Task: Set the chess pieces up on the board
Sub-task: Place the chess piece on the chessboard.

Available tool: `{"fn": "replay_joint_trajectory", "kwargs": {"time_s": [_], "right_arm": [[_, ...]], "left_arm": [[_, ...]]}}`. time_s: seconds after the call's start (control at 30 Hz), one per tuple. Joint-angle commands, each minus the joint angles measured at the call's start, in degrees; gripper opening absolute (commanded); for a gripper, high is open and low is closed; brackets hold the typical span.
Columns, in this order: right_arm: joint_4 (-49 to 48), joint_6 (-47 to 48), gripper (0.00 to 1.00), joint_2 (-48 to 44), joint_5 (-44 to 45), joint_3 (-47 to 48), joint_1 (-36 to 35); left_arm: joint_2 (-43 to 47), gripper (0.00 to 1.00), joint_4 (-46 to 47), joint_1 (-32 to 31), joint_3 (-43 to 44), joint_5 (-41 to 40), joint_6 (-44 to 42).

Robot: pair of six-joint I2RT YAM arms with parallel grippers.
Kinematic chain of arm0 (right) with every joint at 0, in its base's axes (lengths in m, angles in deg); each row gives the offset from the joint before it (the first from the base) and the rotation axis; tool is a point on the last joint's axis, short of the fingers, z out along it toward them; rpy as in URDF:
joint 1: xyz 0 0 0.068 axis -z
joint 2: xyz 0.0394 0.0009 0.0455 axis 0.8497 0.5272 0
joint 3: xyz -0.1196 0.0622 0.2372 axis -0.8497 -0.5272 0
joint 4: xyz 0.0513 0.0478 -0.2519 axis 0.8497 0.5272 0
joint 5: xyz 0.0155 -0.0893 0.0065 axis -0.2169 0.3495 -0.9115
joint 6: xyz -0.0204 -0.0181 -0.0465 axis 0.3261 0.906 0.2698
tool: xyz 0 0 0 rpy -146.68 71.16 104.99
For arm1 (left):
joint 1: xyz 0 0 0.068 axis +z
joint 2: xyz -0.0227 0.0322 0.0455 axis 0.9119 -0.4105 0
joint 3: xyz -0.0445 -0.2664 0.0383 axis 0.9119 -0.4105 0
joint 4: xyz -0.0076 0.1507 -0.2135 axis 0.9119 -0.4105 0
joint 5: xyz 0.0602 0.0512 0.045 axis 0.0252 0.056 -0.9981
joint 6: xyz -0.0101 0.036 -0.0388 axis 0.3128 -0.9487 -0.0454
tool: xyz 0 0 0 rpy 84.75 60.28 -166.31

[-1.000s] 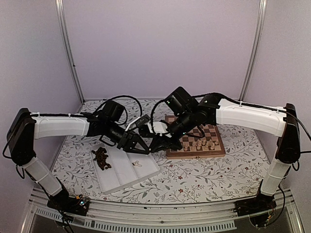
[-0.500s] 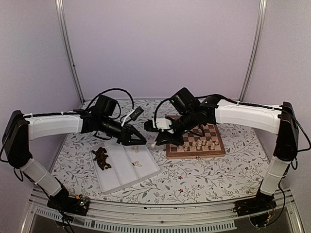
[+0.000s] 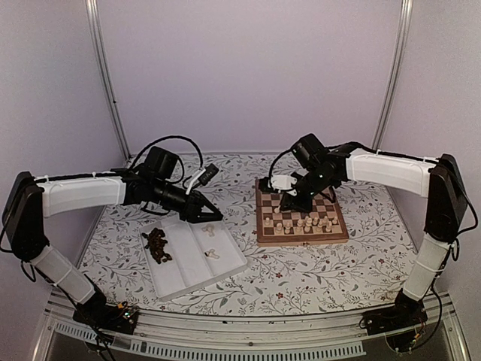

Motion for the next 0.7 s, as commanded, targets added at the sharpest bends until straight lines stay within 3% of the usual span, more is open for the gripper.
{"fn": "replay_joint_trajectory", "kwargs": {"time_s": [0.0,0.67], "right_arm": [[1.76,2.52,0.06,-1.08,7.99,0.34,0.33],[8.07,1.33,0.06,11.12,9.44,11.84,-0.04]], "left_arm": [[0.78,0.35,-1.01,0.85,1.65,-1.79,-0.81],[0.67,0.34,-2.62,0.8,1.96,-6.19,-0.79]]}}
